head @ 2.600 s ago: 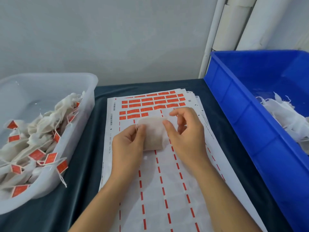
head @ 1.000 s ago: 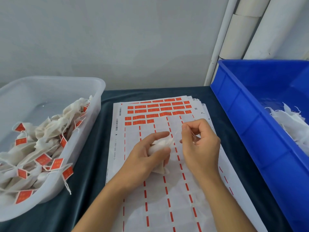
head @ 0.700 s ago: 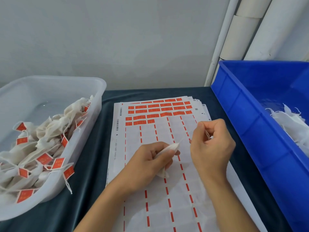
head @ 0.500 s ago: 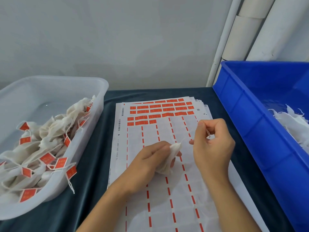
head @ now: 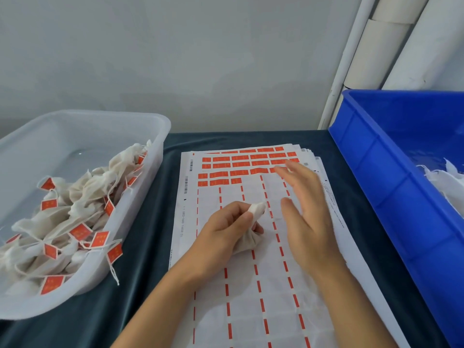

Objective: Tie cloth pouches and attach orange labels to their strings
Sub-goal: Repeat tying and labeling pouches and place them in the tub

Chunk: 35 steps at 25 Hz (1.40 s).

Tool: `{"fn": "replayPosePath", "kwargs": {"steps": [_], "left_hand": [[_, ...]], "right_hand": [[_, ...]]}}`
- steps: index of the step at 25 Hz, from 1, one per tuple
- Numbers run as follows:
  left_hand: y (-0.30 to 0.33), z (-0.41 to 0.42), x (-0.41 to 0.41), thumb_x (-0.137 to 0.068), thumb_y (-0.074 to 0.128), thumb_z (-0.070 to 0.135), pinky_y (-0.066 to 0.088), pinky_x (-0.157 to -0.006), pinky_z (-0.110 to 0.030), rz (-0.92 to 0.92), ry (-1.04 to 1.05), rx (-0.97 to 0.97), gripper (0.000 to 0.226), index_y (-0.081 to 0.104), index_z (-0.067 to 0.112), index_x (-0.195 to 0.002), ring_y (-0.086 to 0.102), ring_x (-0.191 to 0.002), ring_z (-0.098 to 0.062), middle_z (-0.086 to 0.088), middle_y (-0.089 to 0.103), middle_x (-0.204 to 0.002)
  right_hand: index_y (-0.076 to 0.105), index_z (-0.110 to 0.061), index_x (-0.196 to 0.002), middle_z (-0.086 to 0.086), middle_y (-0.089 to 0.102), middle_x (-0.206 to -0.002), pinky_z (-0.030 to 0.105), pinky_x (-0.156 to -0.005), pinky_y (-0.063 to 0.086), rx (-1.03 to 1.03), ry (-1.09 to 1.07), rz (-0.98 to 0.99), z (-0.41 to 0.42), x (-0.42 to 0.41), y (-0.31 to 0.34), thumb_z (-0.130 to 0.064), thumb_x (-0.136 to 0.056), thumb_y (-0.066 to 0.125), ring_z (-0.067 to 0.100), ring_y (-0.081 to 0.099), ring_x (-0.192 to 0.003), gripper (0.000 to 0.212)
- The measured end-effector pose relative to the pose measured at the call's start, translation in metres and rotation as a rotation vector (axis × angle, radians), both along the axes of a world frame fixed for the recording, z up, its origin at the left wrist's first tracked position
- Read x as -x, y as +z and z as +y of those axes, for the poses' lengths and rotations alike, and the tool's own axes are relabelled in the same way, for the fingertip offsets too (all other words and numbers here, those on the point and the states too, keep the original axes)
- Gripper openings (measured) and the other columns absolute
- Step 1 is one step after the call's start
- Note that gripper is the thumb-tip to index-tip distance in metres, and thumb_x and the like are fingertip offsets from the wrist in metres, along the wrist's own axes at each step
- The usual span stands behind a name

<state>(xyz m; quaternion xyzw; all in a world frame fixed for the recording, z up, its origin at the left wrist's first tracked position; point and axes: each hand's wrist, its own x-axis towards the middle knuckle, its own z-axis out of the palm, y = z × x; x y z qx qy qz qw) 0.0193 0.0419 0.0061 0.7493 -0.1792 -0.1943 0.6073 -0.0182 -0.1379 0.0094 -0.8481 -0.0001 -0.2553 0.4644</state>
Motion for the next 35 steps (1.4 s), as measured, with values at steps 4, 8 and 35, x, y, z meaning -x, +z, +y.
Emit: {"fn": "replayPosePath", "kwargs": {"steps": [4, 8, 35], "left_hand": [[-0.002, 0.001, -0.001, -0.109, 0.051, 0.035, 0.057, -0.085, -0.024, -0.001, 0.018, 0.090, 0.025, 0.071, 0.018, -0.109, 0.072, -0.095, -0.018, 0.001, 0.076, -0.100], [-0.001, 0.001, 0.000, -0.103, 0.053, 0.043, 0.059, -0.090, -0.029, 0.008, 0.007, 0.090, 0.029, 0.067, 0.020, -0.112, 0.073, -0.100, -0.020, 0.003, 0.076, -0.102], [0.007, -0.010, 0.011, -0.102, 0.067, 0.032, 0.058, -0.071, -0.028, -0.043, 0.079, 0.093, 0.015, 0.073, 0.020, -0.095, 0.069, -0.080, -0.023, -0.009, 0.071, -0.089]], "right_hand": [[0.061, -0.039, -0.126, -0.029, 0.058, -0.128, 0.001, -0.096, 0.038, 0.060, 0.145, 0.162, 0.008, 0.001, -0.003, -0.040, -0.107, 0.047, -0.010, 0.050, -0.125, 0.024], [0.069, -0.030, -0.103, -0.021, 0.069, -0.101, 0.003, -0.085, 0.047, 0.081, 0.012, 0.087, 0.007, 0.001, -0.004, -0.039, -0.096, 0.059, -0.004, 0.063, -0.100, 0.015], [0.067, -0.015, -0.100, -0.007, 0.066, -0.103, 0.014, -0.085, 0.051, 0.209, 0.051, -0.203, 0.014, 0.001, -0.001, -0.031, -0.100, 0.057, 0.007, 0.061, -0.097, 0.019]]}}
